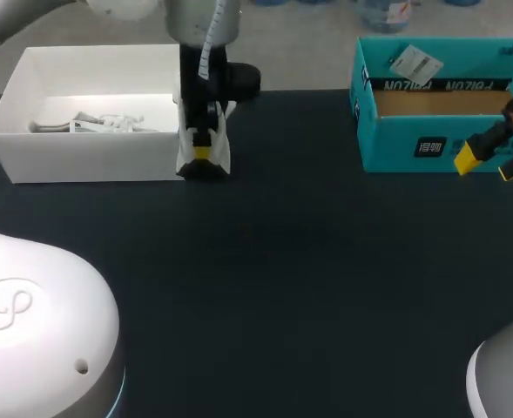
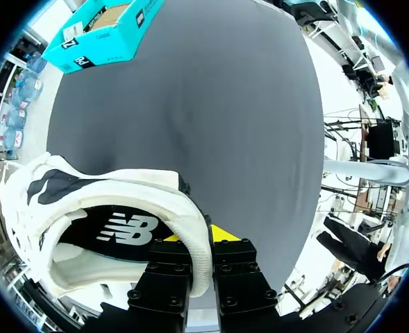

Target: Take the shoe out of the shoebox, open the shoe tongue, remove and reinsert the insole, then place the shoe into the shoebox

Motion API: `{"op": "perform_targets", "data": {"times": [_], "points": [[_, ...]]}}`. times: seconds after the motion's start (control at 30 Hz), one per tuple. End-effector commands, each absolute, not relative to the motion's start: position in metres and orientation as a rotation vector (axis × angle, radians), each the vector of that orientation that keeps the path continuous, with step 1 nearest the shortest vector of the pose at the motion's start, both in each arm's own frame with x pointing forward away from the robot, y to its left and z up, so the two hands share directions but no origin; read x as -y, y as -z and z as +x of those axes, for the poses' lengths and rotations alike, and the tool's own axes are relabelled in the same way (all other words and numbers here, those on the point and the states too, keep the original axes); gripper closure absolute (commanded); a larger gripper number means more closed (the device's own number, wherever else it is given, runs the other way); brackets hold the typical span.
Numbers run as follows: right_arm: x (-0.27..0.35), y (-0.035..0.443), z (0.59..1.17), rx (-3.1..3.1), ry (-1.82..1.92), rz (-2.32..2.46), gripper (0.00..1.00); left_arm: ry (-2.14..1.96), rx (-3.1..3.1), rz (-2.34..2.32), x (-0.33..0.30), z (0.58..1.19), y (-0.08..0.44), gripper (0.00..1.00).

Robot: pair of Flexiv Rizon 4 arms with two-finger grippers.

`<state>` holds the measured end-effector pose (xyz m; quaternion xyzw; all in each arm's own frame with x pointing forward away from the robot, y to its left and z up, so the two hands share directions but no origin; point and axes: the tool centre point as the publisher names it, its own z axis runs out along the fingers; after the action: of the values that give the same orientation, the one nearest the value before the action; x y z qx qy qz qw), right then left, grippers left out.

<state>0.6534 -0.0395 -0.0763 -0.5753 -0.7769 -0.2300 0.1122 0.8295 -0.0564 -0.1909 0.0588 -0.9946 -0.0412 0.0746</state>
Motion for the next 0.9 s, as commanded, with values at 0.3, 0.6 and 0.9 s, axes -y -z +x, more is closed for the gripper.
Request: {"op": "perform_targets", "data": {"times": [0.3, 0.6, 0.9], "points": [[0.039, 0.076, 0.656, 2.28, 0.667, -1.687, 0.0, 0.051, 2.87, 0.205, -0.024, 0.94, 0.175, 1.0], [0.039, 0.076, 0.656, 2.28, 0.667, -1.687, 0.0, 0.124, 2.849, 0.348, -0.059, 1.0, 0.17, 1.0], [0.039, 0.076, 0.656, 2.28, 0.667, -1.687, 0.0, 0.12, 2.836, 0.413, -0.069, 1.016, 0.171, 1.0]]}}
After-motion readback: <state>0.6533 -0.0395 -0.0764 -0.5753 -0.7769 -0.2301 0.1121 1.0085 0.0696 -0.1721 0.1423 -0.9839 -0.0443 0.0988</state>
